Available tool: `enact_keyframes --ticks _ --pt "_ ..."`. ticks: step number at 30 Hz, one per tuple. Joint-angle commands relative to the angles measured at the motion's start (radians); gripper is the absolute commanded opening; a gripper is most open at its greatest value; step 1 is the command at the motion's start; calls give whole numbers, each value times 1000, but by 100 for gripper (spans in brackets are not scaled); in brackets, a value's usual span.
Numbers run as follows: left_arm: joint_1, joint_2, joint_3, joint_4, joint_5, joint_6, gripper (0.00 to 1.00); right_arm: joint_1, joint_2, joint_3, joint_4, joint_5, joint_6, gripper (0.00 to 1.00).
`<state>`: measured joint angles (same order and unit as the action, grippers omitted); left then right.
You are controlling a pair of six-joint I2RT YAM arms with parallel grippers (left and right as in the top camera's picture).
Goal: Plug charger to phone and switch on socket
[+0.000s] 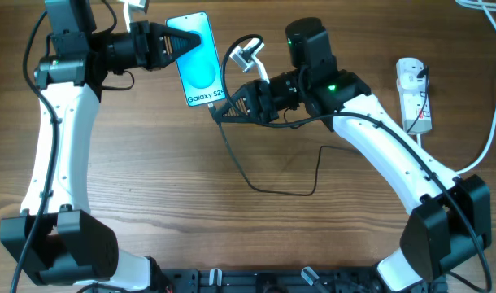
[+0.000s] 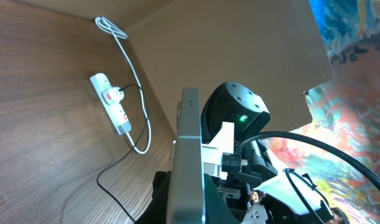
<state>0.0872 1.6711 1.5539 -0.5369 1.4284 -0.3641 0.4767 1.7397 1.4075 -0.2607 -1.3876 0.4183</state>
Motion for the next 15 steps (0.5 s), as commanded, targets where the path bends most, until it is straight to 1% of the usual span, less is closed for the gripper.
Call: enact_keyframes --ticks 1,15 --pt "-2 -1 4 -5 56 12 4 -23 4 -3 13 12 -18 4" --pt "-7 -1 4 -5 56 17 4 -23 4 -3 12 45 -14 4"
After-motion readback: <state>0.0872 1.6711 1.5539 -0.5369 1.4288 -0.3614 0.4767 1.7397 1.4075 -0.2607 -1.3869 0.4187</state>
